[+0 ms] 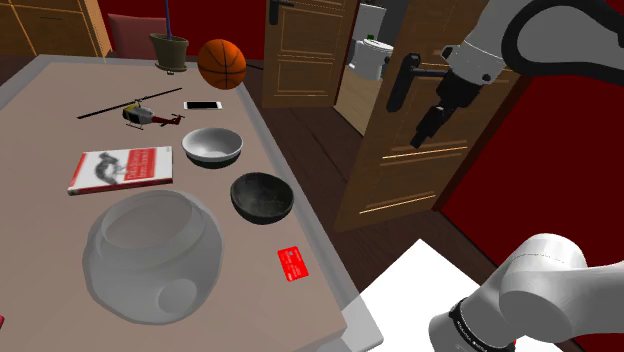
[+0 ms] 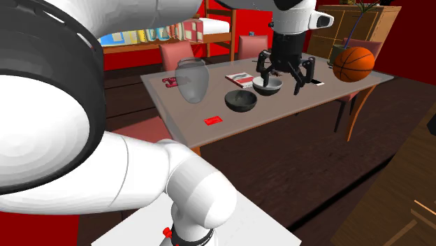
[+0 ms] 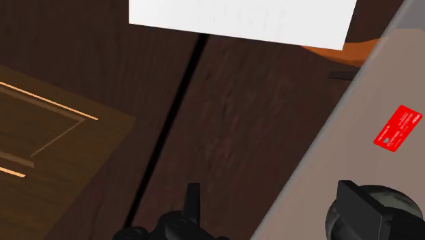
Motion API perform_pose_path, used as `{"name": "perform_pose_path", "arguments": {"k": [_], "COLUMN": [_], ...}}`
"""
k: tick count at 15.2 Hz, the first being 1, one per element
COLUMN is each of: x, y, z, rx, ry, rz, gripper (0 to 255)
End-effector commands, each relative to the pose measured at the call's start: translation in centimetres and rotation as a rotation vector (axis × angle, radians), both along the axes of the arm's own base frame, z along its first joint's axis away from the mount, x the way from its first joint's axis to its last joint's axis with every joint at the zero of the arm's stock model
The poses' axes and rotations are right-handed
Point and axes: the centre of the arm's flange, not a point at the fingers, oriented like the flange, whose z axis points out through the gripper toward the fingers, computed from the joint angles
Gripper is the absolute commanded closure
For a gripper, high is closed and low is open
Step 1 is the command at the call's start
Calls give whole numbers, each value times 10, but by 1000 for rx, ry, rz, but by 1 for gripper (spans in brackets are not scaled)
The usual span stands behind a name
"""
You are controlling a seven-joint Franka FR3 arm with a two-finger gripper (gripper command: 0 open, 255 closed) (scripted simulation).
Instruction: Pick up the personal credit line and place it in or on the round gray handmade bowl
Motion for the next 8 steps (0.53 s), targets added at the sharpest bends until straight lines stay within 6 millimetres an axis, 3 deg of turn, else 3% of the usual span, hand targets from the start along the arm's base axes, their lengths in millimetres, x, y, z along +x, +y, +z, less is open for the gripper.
{"name": "perform_pose_path", "arguments": {"k": [1,8], "x": [0,35], "y": [0,73], "z": [0,-53], "rx": [0,14], "ry": [0,164], "rz": [0,-87], "gripper": [0,0]}}
